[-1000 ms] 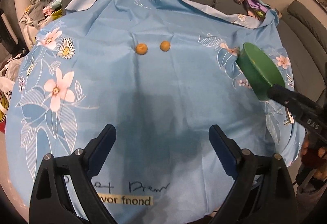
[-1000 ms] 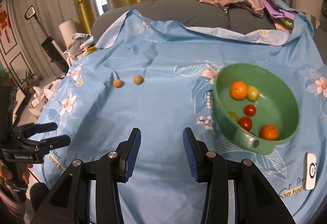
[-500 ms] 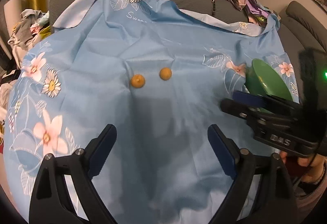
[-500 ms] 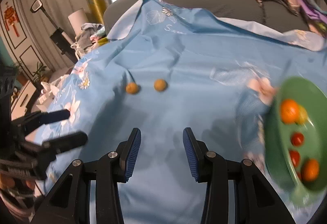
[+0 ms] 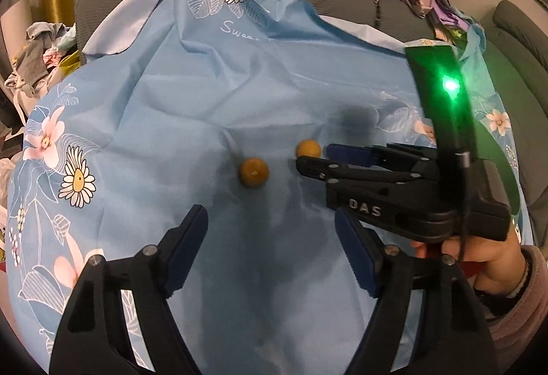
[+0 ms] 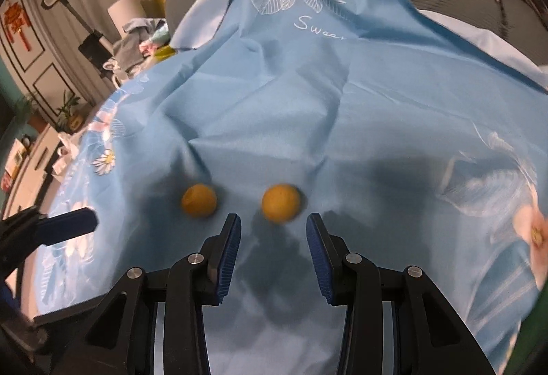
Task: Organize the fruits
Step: 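Grasp a small yellow fruit with the right gripper while the left gripper grasps the other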
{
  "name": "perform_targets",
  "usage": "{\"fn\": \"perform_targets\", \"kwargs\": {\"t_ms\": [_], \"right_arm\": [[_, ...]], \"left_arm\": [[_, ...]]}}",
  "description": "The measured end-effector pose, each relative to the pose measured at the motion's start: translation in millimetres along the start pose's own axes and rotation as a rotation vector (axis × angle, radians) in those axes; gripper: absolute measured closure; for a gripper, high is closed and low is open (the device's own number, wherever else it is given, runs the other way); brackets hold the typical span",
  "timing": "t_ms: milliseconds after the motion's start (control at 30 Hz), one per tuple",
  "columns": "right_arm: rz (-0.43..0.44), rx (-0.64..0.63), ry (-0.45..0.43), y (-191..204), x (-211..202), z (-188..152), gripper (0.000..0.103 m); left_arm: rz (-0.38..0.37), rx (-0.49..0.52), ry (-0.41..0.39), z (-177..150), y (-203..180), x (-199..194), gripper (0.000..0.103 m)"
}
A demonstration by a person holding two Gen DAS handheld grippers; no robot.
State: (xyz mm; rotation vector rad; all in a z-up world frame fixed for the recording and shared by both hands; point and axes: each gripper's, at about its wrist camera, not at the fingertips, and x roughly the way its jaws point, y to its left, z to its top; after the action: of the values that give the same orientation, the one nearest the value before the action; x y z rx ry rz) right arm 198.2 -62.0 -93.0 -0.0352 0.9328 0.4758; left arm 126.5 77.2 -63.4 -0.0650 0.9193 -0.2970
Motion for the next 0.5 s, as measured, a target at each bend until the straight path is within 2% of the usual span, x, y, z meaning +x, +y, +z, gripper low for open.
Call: {"fn": "perform_targets", "kwargs": {"t_ms": [33, 167, 267, 367, 500], "right_arm": [[0.002, -0.005, 0.006, 0.1, 4.5, 2.0, 0.061], [-0.018, -0.033, -0.008, 1.3, 10.0, 4.2, 0.075], [-0.011, -0.016, -0.014, -5.5, 8.2, 3.8, 0.075], [-0.013, 0.016, -0.017, -15.2, -2.9, -0.9, 0.075], [0.007, 0.061, -0.069, -29.9, -32.6, -13.4, 0.075]], "left_arm": [[0.004, 0.001, 0.0, 0.5, 0.8, 1.3, 0.027], [0.013, 0.015, 0.007, 3.6, 1.0, 7.7, 0.03], [0.003, 0.021, 0.01, 8.0, -1.5, 11.6, 0.037], [-0.009, 0.044, 0.005, 14.1, -9.8, 15.0, 0.038], [-0.023, 0.092, 0.011, 24.6, -20.3, 27.6, 0.041]]}}
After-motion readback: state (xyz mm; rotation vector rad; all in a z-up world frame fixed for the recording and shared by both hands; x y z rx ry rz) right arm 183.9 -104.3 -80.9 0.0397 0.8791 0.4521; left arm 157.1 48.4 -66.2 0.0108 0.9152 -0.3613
